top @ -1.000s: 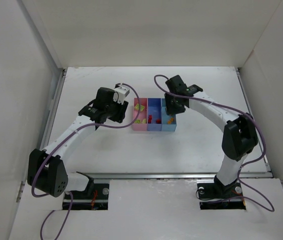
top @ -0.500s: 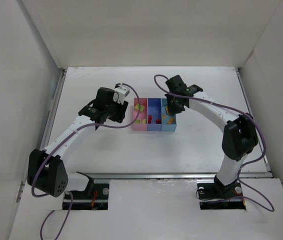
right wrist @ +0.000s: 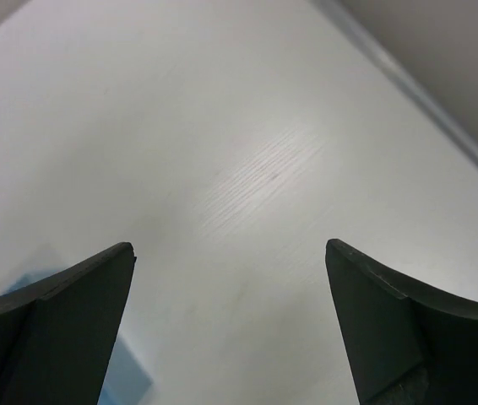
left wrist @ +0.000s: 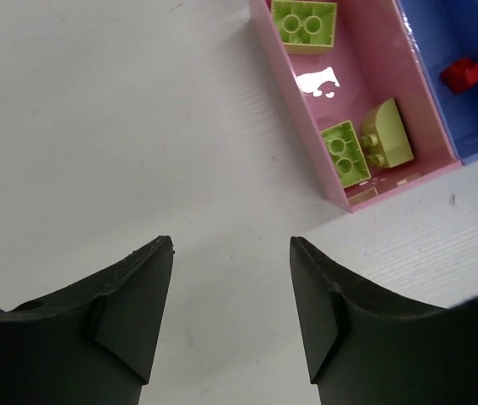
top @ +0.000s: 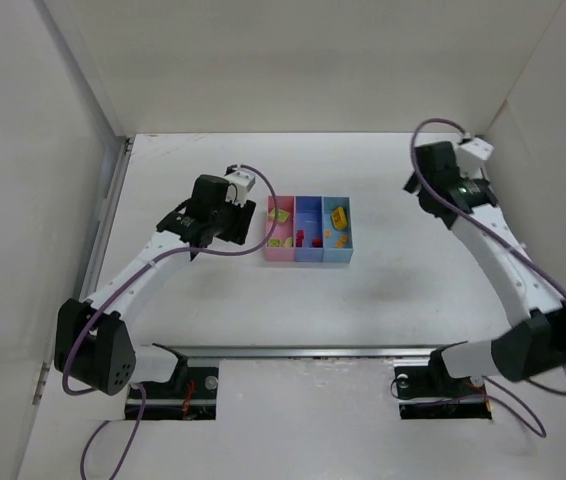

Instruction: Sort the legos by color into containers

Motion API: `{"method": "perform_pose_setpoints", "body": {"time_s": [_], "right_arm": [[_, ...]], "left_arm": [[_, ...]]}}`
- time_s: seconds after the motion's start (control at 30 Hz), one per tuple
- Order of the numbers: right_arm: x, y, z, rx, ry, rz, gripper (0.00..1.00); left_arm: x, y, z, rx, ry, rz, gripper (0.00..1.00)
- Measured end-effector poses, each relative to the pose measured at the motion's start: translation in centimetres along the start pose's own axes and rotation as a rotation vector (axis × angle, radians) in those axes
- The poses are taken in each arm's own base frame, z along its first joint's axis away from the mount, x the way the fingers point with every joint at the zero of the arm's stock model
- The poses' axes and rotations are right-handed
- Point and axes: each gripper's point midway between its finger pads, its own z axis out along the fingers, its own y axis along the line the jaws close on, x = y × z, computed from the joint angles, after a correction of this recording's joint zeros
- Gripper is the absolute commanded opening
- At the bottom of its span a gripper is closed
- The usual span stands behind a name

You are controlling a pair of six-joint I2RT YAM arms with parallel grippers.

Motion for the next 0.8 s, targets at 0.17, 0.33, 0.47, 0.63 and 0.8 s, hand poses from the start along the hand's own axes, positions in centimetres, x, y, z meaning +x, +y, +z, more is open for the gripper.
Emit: {"method": "perform_pose_setpoints", "body": {"time_s": [0.17, 0.33, 0.47, 0.63, 0.8], "right_arm": [[-4.8, -8.8, -3.1, 0.14, -0.249, 0.187, 1.0], [-6.7, -12.4, -5.7, 0.187, -0.416, 0.265, 1.0], [-6.8, -13.3, -6.2, 0.196, -0.458, 0.265, 1.0], [-6.9, -13.1, -5.9, 0.202, -0.462, 0.263, 1.0], [-6.4, -12.6, -4.9, 0.216, -0.44, 0.254, 1.0]], "left_arm": [[-0.1, 2.1, 0.0, -0.132, -0.011, -0.052, 0.63], [-0.4, 6.8, -1.1, -0.434, -0.051, -0.156, 0.73], [-0.5, 9.6, -2.5, -0.621, -0.089, -0.225, 0.74], [-0.6, 10.7, -3.2, -0.699, -0.113, -0.268, 0.74], [-0.6, 10.7, -3.2, -0.701, -0.117, -0.276, 0.74]]}}
